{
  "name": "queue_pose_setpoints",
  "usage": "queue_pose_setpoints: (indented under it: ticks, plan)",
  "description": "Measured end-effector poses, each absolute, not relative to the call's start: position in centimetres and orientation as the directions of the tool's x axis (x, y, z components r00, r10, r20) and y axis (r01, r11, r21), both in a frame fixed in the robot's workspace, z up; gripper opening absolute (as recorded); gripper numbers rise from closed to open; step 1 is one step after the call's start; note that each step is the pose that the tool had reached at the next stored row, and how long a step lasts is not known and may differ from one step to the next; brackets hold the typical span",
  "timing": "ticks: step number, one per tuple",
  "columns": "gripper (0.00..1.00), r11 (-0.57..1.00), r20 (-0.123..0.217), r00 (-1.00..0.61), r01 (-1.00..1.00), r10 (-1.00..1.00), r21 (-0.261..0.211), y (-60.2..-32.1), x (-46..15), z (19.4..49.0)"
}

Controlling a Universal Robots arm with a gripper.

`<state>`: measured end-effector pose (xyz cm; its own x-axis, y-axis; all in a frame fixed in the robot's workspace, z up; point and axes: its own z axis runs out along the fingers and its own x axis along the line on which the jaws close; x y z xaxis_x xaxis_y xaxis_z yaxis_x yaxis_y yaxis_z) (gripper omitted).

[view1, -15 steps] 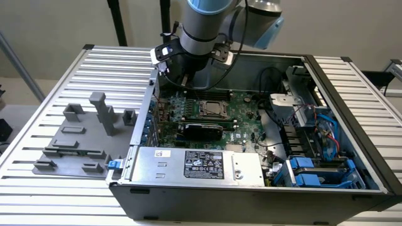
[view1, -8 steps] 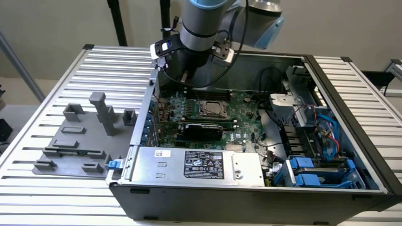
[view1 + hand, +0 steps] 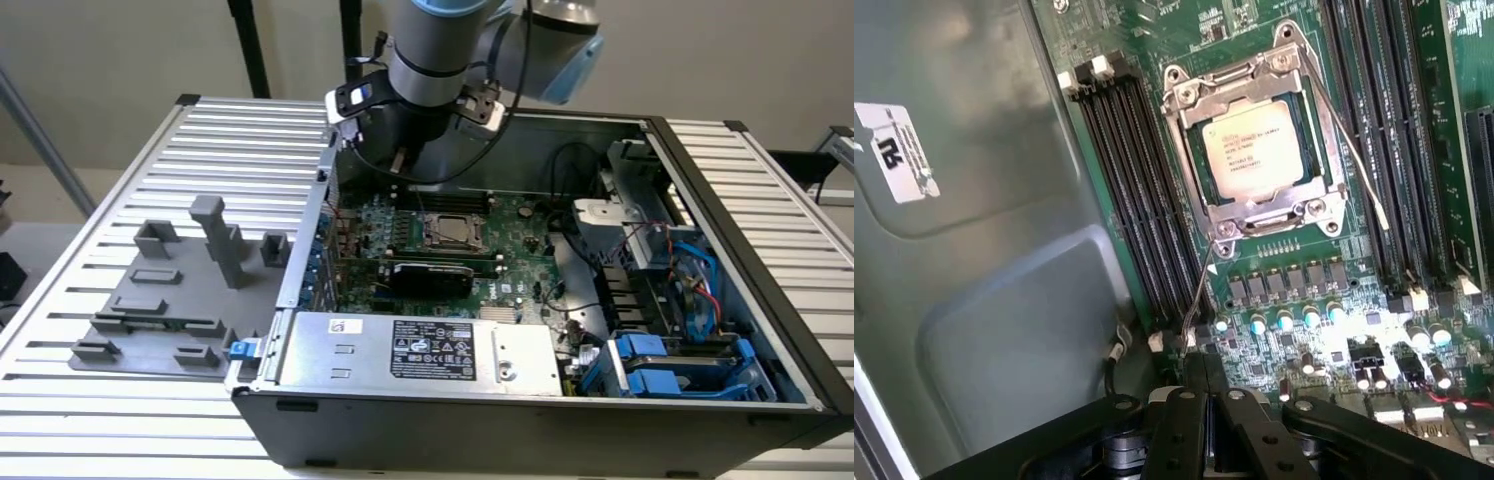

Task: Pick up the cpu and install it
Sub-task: 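Install the first cpu locking lever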

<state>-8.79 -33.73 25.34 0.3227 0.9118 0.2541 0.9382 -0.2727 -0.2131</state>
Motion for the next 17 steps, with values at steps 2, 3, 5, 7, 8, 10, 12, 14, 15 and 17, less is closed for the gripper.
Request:
queue_pose_setpoints:
  ticks: [2, 3, 5, 7, 8, 10, 12, 14, 15, 17]
  plan:
    - [0.11, -0.273, 0.255, 0.323, 0.938, 0.911, -0.212, -33.7, -8.3, 25.3]
    - [0.11, -0.273, 0.256, 0.323, 0.938, 0.911, -0.212, -33.7, -7.9, 25.3]
    - [0.11, -0.273, 0.256, 0.323, 0.938, 0.911, -0.212, -33.7, -7.3, 25.3]
    - [0.11, -0.273, 0.256, 0.323, 0.938, 0.911, -0.212, -33.7, -6.5, 25.3]
    - [0.11, -0.273, 0.257, 0.323, 0.938, 0.911, -0.212, -33.7, -6.1, 25.3]
    - [0.11, -0.273, 0.257, 0.323, 0.938, 0.911, -0.212, -33.7, -5.4, 25.3]
    - [0.11, -0.273, 0.257, 0.323, 0.938, 0.911, -0.212, -33.7, -4.6, 25.3]
    - [0.11, -0.275, 0.257, 0.325, 0.938, 0.91, -0.212, -33.7, -4.5, 25.3]
    - [0.11, -0.275, 0.257, 0.325, 0.938, 0.91, -0.212, -33.7, -4.5, 25.3]
    - [0.11, -0.275, 0.257, 0.325, 0.938, 0.91, -0.211, -33.7, -4.5, 25.3]
